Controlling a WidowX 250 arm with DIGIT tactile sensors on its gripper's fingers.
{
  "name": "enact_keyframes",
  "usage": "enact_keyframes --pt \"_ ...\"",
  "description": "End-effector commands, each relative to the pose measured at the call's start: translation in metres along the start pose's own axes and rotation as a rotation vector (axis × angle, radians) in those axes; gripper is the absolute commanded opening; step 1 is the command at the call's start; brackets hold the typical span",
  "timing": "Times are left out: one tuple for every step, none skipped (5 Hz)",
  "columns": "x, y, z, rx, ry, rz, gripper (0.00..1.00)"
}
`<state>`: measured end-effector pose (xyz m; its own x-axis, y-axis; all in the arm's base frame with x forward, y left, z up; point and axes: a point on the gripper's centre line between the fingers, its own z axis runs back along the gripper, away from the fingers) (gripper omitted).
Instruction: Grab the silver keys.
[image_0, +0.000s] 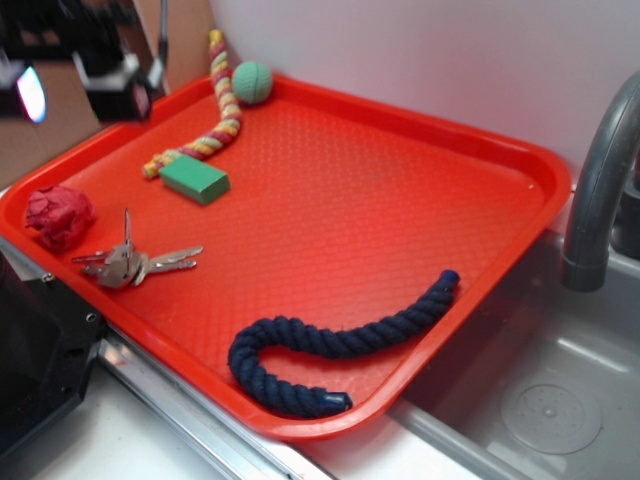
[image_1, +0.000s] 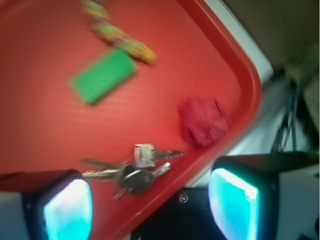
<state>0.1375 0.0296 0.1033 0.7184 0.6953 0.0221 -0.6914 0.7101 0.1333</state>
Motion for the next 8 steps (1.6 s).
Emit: enact_keyframes --pt "-0.015 -0.008 -0.044 -0.036 -0.024 0.002 1.00" --pt "-0.015 -0.007 -0.057 -0.059 -0.015 -0.052 0.36" --pt "-0.018 -0.004 -0.062 -0.080 -0.019 -0.036 0.00" --pt "-0.019 -0.004 -0.060 -0.090 -0.020 -0.046 0.00" --pt "-0.019 -0.004 -0.050 -0.113 -0.028 -0.065 0.00" --pt "-0.011 -0.010 -0.013 -0.150 -0.083 -0.188 0.00" --pt "-0.004 -0.032 0.042 -0.271 -0.172 -0.345 0.00" --pt "0.002 -0.038 0.094 -0.361 -0.144 -0.497 0.00"
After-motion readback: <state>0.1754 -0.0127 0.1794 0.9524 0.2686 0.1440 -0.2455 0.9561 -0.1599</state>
